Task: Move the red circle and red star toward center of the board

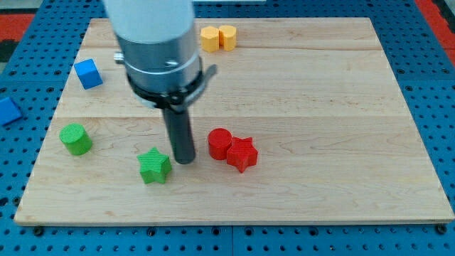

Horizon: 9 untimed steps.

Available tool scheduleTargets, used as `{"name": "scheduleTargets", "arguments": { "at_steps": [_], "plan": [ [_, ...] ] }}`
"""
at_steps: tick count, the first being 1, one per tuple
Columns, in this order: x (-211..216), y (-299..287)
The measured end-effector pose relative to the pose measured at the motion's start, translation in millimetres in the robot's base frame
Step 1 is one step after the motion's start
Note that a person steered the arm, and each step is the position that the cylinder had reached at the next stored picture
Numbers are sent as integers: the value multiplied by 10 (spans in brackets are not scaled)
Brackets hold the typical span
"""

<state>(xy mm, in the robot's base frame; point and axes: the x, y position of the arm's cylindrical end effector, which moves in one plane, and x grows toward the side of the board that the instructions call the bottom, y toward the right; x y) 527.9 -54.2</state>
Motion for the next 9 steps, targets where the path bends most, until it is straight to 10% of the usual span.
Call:
{"name": "scheduleTargets", "arguments": {
  "at_steps": [6,9],
  "plan": [
    [0,1434],
    [-42,256]
  ]
}}
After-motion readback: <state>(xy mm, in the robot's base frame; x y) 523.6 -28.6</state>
